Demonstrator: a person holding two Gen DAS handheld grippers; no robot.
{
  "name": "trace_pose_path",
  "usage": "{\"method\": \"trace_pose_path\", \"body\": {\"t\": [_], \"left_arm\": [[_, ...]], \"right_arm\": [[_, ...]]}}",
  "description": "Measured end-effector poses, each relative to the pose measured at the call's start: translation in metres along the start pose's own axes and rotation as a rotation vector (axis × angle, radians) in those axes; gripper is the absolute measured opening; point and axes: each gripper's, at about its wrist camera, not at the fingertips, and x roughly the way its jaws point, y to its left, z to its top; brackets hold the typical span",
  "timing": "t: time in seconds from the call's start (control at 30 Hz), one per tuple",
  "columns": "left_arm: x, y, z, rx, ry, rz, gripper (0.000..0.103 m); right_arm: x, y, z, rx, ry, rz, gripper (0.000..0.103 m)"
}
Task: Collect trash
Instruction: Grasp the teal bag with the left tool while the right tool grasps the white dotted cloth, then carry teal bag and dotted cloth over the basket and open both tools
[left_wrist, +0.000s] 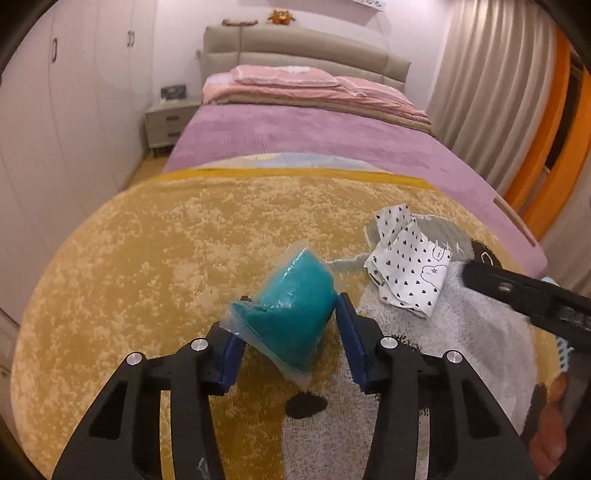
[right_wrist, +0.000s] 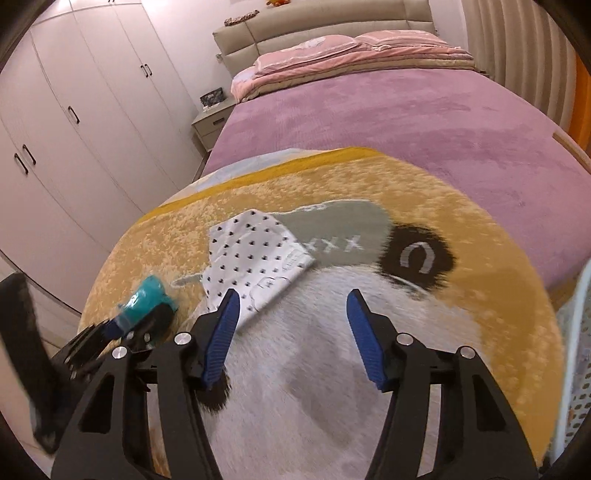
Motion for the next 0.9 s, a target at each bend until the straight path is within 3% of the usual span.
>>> {"method": "trace_pose_path", "body": {"t": [0.13, 0.3, 0.37, 0.4, 0.53, 0.63, 0.9], "left_arm": [[-0.012, 0.014, -0.001, -0.064, -0.061, -0.046, 0.044], [-0.012, 0.030, 0.000, -0.164, -0.064, -0.097, 0.044], [-0.012, 0.029, -0.001, -0.166, -0.066, -0.102, 0.044], [-0.012, 0.027, -0.001, -0.162, -0.069, -0.103, 0.044], [-0.016, 0.018, -0.004, -0.130, -0.077, -0.092, 0.044], [-0.014, 0.017, -0.002, -0.114, -0.081, -0.095, 0.044], [-0.012, 0.003, -0.004, -0.043, -0.087, -0.092, 0.044]], "right_arm": [[0.018, 0.012, 0.002, -0.011, 0.008, -0.045, 0.056], [0.031, 0.035, 0.006, -0.074, -0.011, -0.129, 0.056], [0.036, 0.047, 0.005, -0.137, -0.009, -0.174, 0.044], [0.037, 0.051, 0.004, -0.160, -0.010, -0.171, 0.029], [0.033, 0.054, 0.000, -0.186, -0.027, -0.155, 0.013], [0.022, 0.045, -0.003, -0.156, -0.042, -0.112, 0.007], [-0.015, 0.010, -0.022, -0.069, -0.044, -0.064, 0.003]]}}
